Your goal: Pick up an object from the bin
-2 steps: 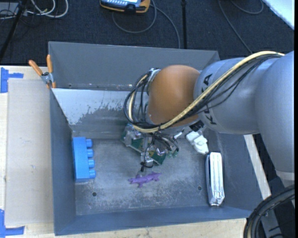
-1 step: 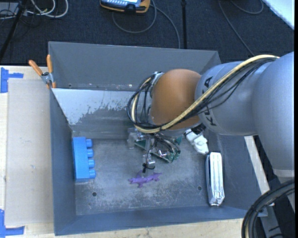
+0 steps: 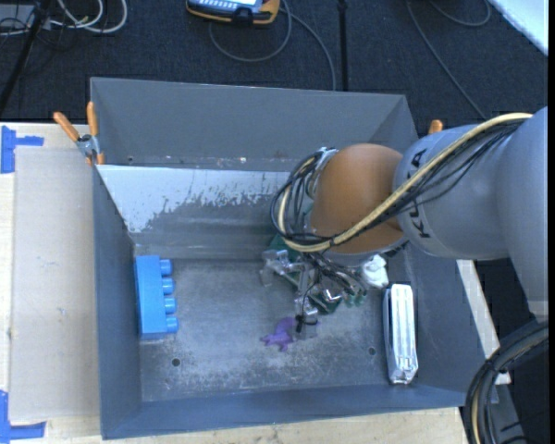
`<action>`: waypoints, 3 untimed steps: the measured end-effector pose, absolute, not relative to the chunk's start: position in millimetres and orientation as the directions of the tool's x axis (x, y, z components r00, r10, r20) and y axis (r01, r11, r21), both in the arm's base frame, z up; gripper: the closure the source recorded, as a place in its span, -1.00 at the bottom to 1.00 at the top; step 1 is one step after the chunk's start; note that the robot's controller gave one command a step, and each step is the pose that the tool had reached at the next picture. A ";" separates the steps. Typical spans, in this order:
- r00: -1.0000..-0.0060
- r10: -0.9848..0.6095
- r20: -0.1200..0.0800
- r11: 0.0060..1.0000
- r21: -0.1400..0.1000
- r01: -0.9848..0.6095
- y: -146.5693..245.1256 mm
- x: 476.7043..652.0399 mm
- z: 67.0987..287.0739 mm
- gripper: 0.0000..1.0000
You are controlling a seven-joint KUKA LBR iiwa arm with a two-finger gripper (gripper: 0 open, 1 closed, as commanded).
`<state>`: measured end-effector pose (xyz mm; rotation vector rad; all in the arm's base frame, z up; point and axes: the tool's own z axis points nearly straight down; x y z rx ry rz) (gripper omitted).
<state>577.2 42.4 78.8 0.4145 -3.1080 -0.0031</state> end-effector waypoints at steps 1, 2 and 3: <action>-0.930 -0.366 0.006 0.930 0.001 -0.366 27.6 546.0 74.9 -1.00; -0.905 -0.425 0.005 0.905 0.004 -0.425 29.2 525.9 71.6 -1.00; -0.862 -0.507 0.008 0.862 0.003 -0.507 34.0 517.8 70.4 -1.00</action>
Offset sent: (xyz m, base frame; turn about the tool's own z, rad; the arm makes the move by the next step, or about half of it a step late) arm -0.0567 -0.0165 -0.0088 -0.1833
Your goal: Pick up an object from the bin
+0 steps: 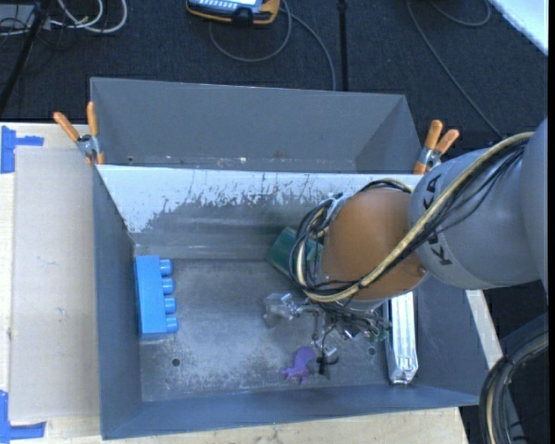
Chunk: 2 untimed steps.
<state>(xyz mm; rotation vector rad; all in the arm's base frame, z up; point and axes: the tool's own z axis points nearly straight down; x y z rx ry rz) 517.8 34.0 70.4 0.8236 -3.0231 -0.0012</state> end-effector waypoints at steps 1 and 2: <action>-0.809 -0.587 0.003 0.809 0.004 -0.587 32.4 496.3 70.5 -1.00; -0.761 -0.649 0.009 0.761 0.004 -0.649 36.1 480.7 72.3 1.00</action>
Offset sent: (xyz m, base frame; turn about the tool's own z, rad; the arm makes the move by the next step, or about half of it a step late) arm -0.0381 0.0028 -0.0004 -0.1809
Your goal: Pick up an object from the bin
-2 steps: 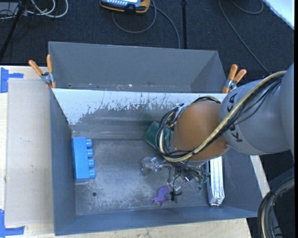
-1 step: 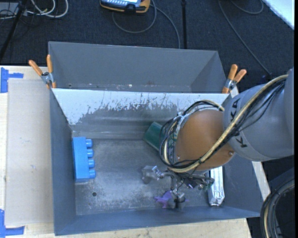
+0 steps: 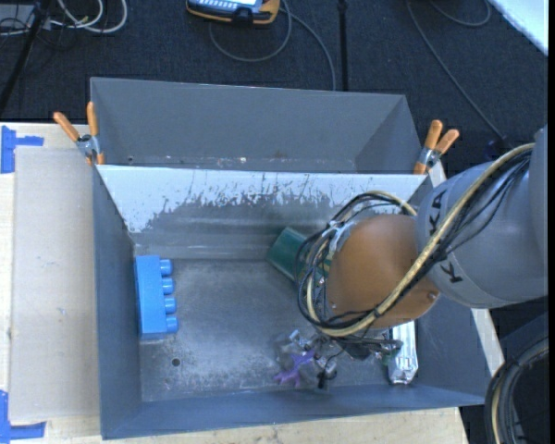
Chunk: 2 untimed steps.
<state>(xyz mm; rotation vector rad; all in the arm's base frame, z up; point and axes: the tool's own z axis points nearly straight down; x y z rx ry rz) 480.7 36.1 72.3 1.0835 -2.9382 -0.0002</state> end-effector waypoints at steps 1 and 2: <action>-0.762 -0.647 0.009 0.762 0.004 -0.647 35.9 480.7 72.4 1.00; -0.764 -0.645 0.009 0.764 0.004 -0.645 35.7 480.8 72.5 1.00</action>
Offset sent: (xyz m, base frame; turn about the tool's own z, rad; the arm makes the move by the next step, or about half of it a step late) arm 0.0000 0.0000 0.0000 0.0000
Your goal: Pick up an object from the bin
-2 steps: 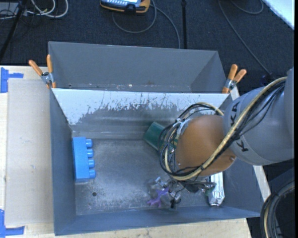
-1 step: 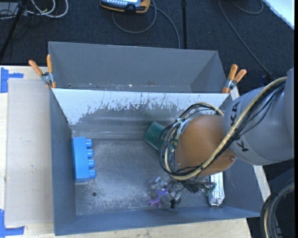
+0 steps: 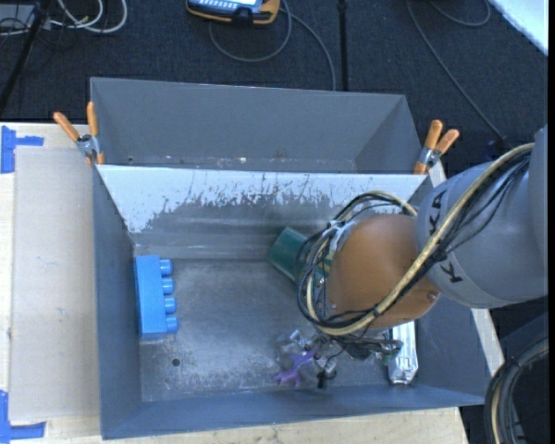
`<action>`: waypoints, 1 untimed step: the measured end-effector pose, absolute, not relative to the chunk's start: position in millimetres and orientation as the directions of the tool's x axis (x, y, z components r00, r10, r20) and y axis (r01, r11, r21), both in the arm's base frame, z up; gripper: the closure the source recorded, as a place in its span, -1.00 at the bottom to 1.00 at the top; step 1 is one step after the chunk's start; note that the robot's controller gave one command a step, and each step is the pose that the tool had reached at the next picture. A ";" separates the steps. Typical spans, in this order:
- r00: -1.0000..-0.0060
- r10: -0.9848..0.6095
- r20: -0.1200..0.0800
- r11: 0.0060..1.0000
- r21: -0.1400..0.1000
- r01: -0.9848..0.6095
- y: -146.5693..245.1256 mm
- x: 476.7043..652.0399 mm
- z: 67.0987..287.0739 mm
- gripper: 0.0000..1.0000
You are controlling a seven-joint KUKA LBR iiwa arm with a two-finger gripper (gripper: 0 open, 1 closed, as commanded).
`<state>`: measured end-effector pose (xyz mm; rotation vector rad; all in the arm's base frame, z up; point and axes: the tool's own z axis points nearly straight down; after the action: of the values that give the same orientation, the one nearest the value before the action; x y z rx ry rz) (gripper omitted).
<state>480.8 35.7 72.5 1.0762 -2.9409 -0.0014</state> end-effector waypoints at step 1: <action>-0.765 -0.644 0.009 0.765 0.004 -0.644 35.7 480.8 72.5 1.00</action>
Offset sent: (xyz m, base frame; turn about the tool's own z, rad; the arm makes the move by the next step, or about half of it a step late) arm 0.0000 0.0000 0.0000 0.0000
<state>480.8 35.7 72.5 1.0741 -2.9416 -0.0017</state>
